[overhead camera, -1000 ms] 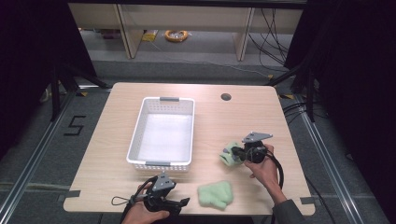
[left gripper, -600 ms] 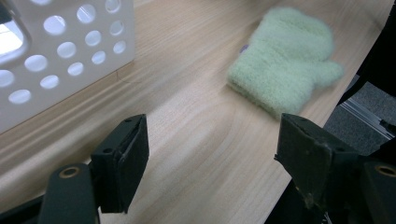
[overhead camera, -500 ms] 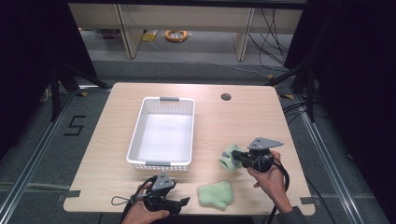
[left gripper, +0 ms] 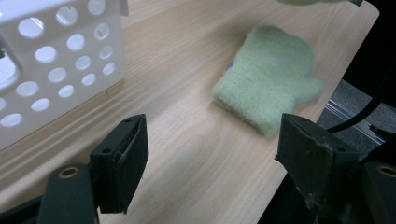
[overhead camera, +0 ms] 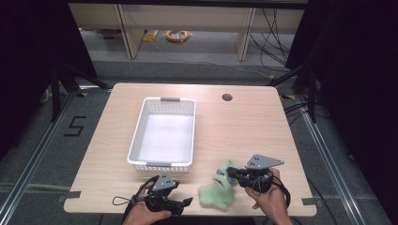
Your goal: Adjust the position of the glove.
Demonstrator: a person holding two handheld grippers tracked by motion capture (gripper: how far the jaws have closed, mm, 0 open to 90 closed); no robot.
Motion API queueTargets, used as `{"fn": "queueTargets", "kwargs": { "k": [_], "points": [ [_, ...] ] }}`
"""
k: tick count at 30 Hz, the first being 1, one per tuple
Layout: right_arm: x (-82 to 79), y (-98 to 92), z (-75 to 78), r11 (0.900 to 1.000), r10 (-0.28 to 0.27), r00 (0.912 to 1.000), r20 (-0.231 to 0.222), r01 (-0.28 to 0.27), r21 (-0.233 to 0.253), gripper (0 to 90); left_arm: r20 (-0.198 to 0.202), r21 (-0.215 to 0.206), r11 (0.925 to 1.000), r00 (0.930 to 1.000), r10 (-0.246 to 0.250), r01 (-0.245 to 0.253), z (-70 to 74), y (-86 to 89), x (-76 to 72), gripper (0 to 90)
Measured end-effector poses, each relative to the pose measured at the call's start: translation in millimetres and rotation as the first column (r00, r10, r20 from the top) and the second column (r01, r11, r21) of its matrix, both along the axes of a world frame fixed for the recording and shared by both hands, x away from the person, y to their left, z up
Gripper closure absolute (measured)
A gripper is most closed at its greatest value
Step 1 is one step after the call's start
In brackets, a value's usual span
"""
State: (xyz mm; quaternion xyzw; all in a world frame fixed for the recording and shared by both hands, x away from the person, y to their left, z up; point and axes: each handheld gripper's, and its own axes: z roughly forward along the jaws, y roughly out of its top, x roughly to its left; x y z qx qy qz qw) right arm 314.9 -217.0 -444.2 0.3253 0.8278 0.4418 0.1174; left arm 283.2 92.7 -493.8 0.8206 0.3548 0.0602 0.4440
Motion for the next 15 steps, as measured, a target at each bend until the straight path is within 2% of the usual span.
{"fn": "queueTargets", "kwargs": {
  "k": [1,2,3,4,5,6,7,8,9,10,11,12,14,15],
  "points": [
    [-3.1,0.4,0.2,1.0,-0.012,0.9999,-0.01,0.012,0.001,87.3,0.004,-0.018,0.9998,0.9999,-0.012,0.012,0.1,-1.1,-0.2,24.2],
    [-5.7,1.2,-0.3,1.0,-0.015,0.9999,0.001,0.015,0.002,87.3,-0.006,-0.018,0.9998,1.0,-0.004,0.004,0.8,-1.9,-1.4,24.2],
    [-10.2,3.3,-0.4,1.0,-0.022,0.9995,-0.021,0.022,0.01,87.3,-0.002,-0.012,0.9998,0.9999,-0.015,0.015,2.3,-1.8,-1.6,24.2],
    [-10.7,3.5,-1.0,1.0,-0.003,1.0,0.004,0.003,0.003,87.3,0.009,-0.021,0.9994,0.9996,-0.026,0.026,3.4,-2.9,-2.1,24.2],
    [-13.0,4.6,-1.4,1.0,0.001,1.0,-0.003,-0.001,0.003,87.2,-0.002,-0.035,0.9992,0.9998,-0.02,0.02,4.2,-4.6,-3.4,24.2],
    [-16.4,6.1,-1.3,1.0,-0.013,0.9999,0.002,0.013,-0.005,87.2,0.005,-0.024,0.9993,0.9996,-0.029,0.029,5.9,-4.7,-3.6,24.2],
    [-17.3,6.5,-1.2,1.0,0.002,0.9998,0.019,-0.001,-0.017,87.2,0.014,-0.042,0.9986,0.9994,-0.032,0.032,6.4,-6.7,-4.6,24.2],
    [-20.7,8.3,-1.2,1.0,-0.009,0.9999,0.008,0.009,-0.013,87.2,0.013,-0.038,0.9984,0.999,-0.043,0.043,8.4,-7.7,-5.3,24.2],
    [-21.2,9.1,-1.6,1.0,0.007,0.9997,0.021,-0.006,-0.025,87.1,-0.001,-0.034,0.9982,0.9988,-0.048,0.048,9.4,-8.4,-5.5,24.2],
    [-24.3,10.6,-1.1,1.0,-0.001,1.0,0.007,0.001,-0.028,87.2,0.001,-0.051,0.9979,0.9992,-0.04,0.04,10.1,-11.1,-6.8,24.3],
    [-24.9,12.0,-1.7,0.999,0.008,0.9994,0.032,-0.007,-0.034,87.2,0.007,-0.048,0.9976,0.9987,-0.05,0.05,11.1,-12.8,-7.1,24.5],
    [-25.7,12.9,-1.9,0.999,0.017,0.9992,0.037,-0.016,-0.042,87.2,0.009,-0.055,0.9968,0.9983,-0.057,0.057,12.2,-15.5,-8.1,24.8],
    [-28.6,15.5,-2.1,0.999,0.014,0.9994,0.032,-0.012,-0.045,87.1,0.018,-0.055,0.9956,0.997,-0.076,0.076,14.7,-21.5,-9.7,26.3],
    [-31.0,18.2,-2.8,0.999,0.011,0.9999,0.012,-0.011,-0.043,87.1,0.013,-0.059,0.9946,0.9964,-0.084,0.085,15.9,-23.7,-10.2,26.9]
  ]
}}
